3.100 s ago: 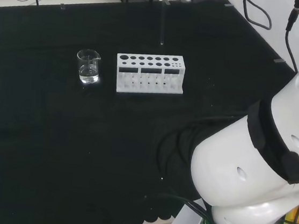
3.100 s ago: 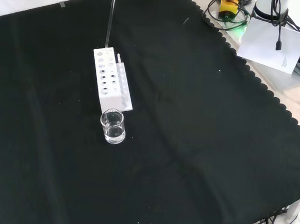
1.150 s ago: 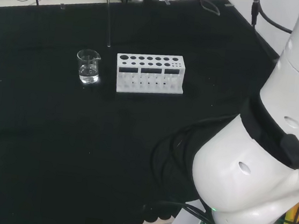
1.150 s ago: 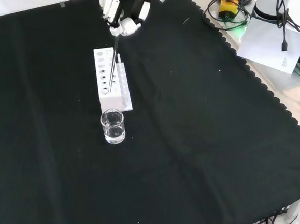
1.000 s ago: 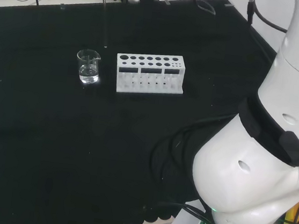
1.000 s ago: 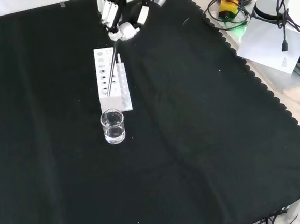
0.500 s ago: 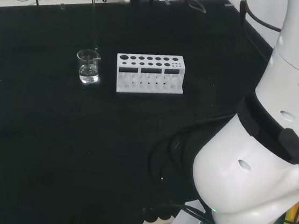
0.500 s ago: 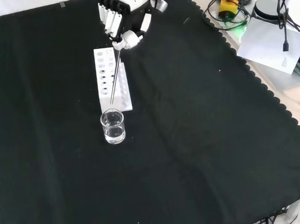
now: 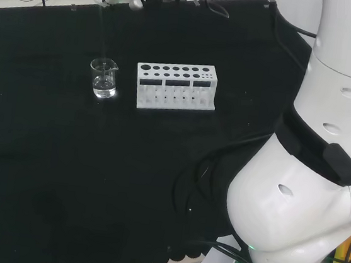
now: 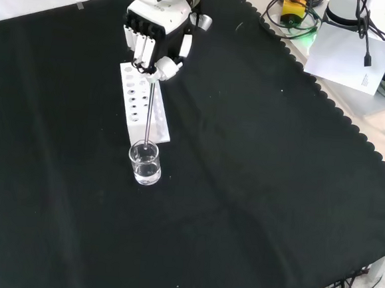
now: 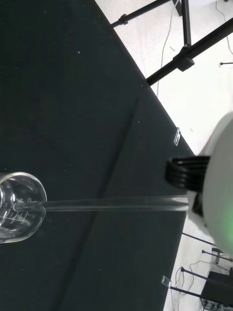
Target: Stir in the beaker to the left of the white test tube rack with the glass rod.
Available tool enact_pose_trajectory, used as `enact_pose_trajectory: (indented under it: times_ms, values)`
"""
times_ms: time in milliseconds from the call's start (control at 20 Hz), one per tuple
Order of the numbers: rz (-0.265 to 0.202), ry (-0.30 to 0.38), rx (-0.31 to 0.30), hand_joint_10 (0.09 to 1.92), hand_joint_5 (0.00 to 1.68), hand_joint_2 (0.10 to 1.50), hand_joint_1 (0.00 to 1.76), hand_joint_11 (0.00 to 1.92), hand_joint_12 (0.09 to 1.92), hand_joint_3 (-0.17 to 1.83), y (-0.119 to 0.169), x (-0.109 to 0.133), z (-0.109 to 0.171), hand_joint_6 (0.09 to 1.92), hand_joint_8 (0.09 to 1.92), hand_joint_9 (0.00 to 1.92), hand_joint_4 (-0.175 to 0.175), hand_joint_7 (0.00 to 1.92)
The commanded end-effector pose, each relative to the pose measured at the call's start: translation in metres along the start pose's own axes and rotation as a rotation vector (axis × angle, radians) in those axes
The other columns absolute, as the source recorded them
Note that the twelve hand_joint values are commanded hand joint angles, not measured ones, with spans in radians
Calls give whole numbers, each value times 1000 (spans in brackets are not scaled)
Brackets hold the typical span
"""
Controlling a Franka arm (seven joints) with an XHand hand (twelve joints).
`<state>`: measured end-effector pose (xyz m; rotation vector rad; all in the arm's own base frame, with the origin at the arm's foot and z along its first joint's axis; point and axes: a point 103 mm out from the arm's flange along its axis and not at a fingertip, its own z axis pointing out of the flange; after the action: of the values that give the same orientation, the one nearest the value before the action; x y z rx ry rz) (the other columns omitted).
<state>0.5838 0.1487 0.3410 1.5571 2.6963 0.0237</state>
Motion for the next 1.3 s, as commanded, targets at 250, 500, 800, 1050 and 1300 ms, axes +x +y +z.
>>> enact_pose_trajectory:
  times_ms: [250, 500, 800, 1050, 1300]
  values:
    - [-21, 13, 36, 951, 1135, 651, 1307, 1660, 959, 818, 16, -2, 34, 719, 1250, 1670, -175, 1147]
    - [-21, 6, 61, 951, 1135, 652, 1307, 1661, 960, 817, 21, -6, 53, 717, 1250, 1670, -175, 1146]
    - [-26, 9, 79, 952, 1135, 652, 1307, 1661, 963, 816, 28, -2, 67, 716, 1249, 1671, -175, 1147]
    - [-40, 14, 84, 952, 1135, 653, 1307, 1661, 964, 815, 30, 8, 72, 716, 1249, 1671, -175, 1147]
    - [-37, 8, 81, 952, 1135, 653, 1307, 1660, 966, 814, 36, 8, 77, 715, 1248, 1672, -175, 1147]
